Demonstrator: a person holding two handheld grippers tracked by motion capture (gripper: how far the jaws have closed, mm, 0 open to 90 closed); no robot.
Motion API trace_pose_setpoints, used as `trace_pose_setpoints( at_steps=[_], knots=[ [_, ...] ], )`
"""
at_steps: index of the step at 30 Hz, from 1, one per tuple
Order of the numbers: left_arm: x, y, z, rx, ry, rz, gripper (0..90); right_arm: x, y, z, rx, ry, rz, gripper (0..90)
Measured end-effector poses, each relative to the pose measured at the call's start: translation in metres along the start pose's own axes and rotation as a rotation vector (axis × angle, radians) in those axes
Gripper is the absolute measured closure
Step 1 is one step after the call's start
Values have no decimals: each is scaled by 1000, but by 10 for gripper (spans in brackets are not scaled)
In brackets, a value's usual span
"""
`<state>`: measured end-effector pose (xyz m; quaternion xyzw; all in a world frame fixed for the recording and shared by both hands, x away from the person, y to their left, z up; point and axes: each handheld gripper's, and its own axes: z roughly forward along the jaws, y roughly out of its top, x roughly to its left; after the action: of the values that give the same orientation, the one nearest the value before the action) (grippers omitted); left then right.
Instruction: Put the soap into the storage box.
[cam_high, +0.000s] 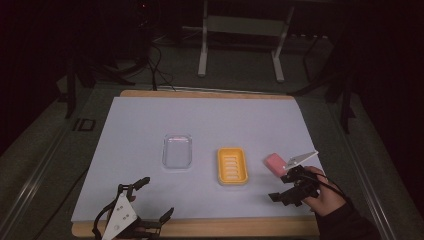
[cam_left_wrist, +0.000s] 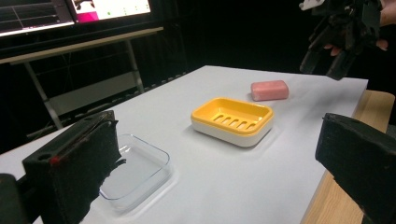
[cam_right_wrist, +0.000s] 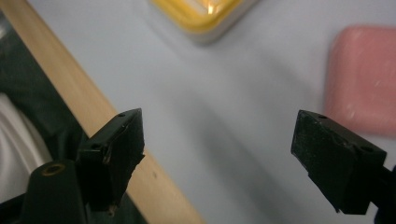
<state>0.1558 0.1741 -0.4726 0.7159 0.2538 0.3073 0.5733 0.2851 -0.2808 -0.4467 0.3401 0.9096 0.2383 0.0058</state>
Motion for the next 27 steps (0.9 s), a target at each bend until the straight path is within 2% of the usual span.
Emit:
trace_pose_setpoints(
  at_steps=[1,2,5,10,12,14,15,16,18,22,24,27],
  knots=[
    [0,0,0,0,0,0,3,0,0,0,0,0,0,172],
    [0,0,0,1,0,1,4,0,1,2,54,4,1,173],
    [0,0,0,2,0,2,4,0,2,3,111,-5,4,173],
    [0,0,1,4,-1,1,3,-2,3,4,160,-17,12,172],
    [0,0,1,5,-2,1,4,-3,2,6,218,-25,17,171],
    [-1,0,1,4,-2,0,4,-3,2,6,218,-25,17,171],
    [-1,0,1,5,-3,1,3,-6,1,8,282,-30,23,153],
    [-1,0,1,6,-3,1,3,-6,1,8,282,-30,23,153],
    [-1,0,1,5,-3,0,4,-9,1,8,316,-41,23,142],
    [-1,0,1,4,-5,-5,4,-10,0,6,329,-44,21,137],
    [-1,0,1,4,-5,-6,4,-14,-1,3,375,-47,30,133],
    [0,0,1,5,-7,-7,4,-17,-3,3,411,-54,36,127]
  ],
)
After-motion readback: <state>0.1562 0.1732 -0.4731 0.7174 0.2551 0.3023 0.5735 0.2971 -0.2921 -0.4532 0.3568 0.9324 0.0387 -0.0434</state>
